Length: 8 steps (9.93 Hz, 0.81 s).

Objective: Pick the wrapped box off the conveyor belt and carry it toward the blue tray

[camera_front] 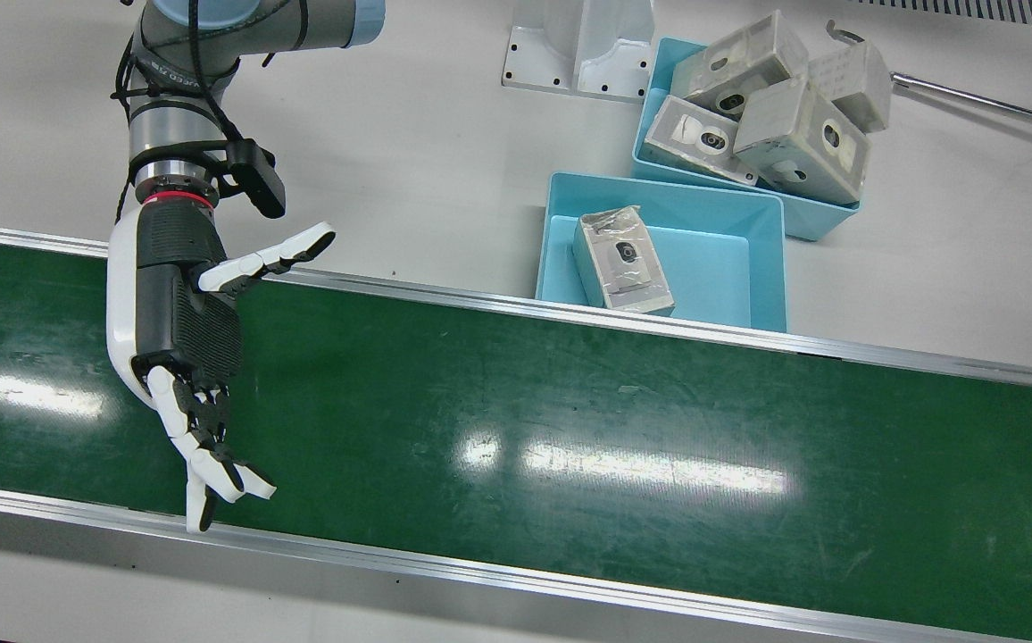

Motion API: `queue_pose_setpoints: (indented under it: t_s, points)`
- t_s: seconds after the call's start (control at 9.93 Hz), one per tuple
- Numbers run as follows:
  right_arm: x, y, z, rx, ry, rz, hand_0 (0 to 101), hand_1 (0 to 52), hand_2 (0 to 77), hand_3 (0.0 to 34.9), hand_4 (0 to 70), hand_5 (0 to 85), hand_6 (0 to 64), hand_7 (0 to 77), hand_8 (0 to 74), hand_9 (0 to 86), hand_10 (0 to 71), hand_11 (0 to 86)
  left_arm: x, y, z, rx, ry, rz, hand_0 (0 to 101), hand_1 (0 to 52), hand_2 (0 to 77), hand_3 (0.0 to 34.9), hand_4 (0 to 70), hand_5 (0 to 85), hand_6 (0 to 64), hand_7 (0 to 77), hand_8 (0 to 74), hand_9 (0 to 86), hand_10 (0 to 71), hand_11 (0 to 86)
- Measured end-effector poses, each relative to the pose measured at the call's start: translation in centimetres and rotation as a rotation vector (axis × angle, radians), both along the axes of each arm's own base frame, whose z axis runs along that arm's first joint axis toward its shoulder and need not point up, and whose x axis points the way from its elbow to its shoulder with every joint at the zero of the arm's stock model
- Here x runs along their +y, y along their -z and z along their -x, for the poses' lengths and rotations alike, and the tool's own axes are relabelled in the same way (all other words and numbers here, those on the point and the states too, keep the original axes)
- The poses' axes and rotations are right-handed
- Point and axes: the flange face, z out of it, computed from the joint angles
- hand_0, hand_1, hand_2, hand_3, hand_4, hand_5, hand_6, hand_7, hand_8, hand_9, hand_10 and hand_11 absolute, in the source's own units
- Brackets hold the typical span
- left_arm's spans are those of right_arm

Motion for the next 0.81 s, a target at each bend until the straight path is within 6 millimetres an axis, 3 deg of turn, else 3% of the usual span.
queue_pose_setpoints:
  t_s: [0.81]
  points:
    - [-0.12,-0.24,0.25,0.001,0.001,-0.001,45,9.8,1.6,0.1,11.5,13.1,7.6,20.2,1.6,3.3,0.0,1.1,0.00,0.00,0.00,0.000,0.000,0.000,0,0.0,1.1,0.0,0.0,1.1,0.5,0.5,0.5,0.5,0.5,0.5]
